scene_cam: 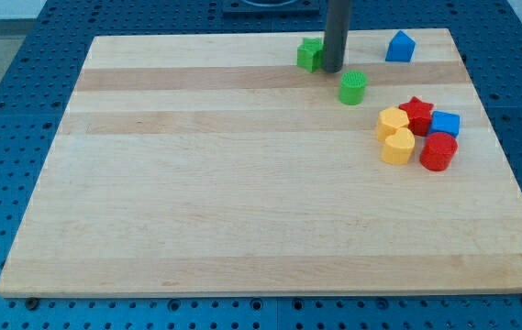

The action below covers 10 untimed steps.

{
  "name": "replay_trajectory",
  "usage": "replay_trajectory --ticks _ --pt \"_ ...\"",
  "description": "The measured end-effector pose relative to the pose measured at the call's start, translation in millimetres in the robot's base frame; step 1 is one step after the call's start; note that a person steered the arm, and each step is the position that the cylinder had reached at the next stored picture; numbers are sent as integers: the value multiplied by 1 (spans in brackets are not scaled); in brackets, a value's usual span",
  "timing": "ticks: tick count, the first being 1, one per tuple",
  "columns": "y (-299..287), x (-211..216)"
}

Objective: Push the green blocks towards the center of the board

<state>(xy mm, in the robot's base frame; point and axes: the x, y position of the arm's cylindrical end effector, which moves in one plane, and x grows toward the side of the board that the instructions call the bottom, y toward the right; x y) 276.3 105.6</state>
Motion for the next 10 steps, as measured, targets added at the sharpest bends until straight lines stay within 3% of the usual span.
replay_trajectory --ticks 2,3,5,6,7,8,9,10 --pt "46 28" --pt "13 41" --pt "-127 67" --pt "-155 42" --pt "-164 -23" --pt "-125 -75" --pt "-73 -83" --pt "-67 -56"
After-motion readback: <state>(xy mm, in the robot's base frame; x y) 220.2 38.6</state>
